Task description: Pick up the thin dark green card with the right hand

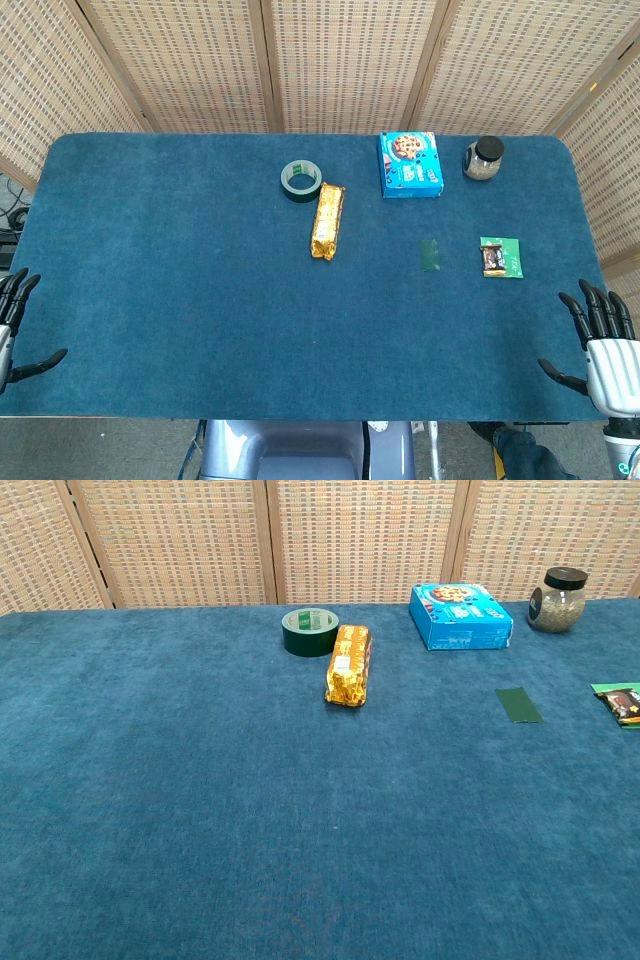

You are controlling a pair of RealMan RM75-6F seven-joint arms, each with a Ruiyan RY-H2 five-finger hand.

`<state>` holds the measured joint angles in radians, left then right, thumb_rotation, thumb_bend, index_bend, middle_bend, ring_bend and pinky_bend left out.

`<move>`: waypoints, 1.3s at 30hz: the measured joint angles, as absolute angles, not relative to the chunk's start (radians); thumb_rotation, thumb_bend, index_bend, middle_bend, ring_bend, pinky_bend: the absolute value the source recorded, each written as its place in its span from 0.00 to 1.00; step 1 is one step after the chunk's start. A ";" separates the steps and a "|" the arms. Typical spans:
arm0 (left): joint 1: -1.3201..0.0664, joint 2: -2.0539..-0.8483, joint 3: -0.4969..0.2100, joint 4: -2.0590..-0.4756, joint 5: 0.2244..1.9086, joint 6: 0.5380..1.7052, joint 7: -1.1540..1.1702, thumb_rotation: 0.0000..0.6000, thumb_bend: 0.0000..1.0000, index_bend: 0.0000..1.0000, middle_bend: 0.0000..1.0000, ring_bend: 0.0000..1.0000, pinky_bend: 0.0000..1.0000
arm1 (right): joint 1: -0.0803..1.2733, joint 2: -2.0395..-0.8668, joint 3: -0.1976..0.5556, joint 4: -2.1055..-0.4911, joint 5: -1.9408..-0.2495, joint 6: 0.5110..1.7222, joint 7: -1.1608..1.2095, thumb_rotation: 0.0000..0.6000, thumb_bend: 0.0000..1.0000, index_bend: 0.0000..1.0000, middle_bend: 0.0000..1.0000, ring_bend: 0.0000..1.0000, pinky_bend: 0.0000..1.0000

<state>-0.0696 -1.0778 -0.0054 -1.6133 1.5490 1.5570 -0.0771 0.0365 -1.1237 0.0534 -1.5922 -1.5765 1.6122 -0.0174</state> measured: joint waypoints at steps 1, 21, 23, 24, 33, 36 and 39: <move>-0.070 -1.077 -0.004 -1.616 1.550 1.553 -0.074 1.00 0.00 0.00 0.00 0.00 0.00 | 0.037 -1.122 0.051 -1.594 -1.577 1.609 -0.017 1.00 0.00 0.13 0.00 0.00 0.00; -0.076 -1.095 -0.014 -1.601 1.554 1.539 -0.065 1.00 0.00 0.00 0.00 0.00 0.00 | 0.149 -1.165 0.087 -1.565 -1.606 1.493 -0.038 1.00 0.00 0.02 0.00 0.00 0.00; -0.081 -1.097 -0.017 -1.602 1.544 1.526 -0.059 1.00 0.00 0.00 0.00 0.00 0.00 | 0.187 -1.176 0.101 -1.550 -1.607 1.450 -0.034 1.00 0.00 0.06 0.00 0.00 0.00; -0.083 -1.099 -0.019 -1.601 1.540 1.520 -0.056 1.00 0.00 0.00 0.00 0.00 0.00 | 0.216 -1.185 0.111 -1.538 -1.606 1.416 -0.031 1.00 0.00 0.07 0.00 0.00 0.00; -0.119 -1.130 -0.045 -1.585 1.485 1.452 -0.012 1.00 0.00 0.00 0.00 0.00 0.00 | 0.464 -1.333 0.190 -1.345 -1.536 1.118 -0.043 1.00 0.00 0.17 0.00 0.00 0.00; -0.126 -1.147 -0.054 -1.569 1.480 1.452 0.004 1.00 0.00 0.00 0.00 0.00 0.00 | 0.531 -1.401 0.206 -1.263 -1.501 1.042 -0.060 1.00 0.00 0.23 0.00 0.00 0.00; -0.132 -1.164 -0.060 -1.554 1.470 1.444 0.019 1.00 0.00 0.00 0.00 0.00 0.00 | 0.580 -1.463 0.215 -1.180 -1.470 0.982 -0.072 1.00 0.01 0.24 0.00 0.00 0.00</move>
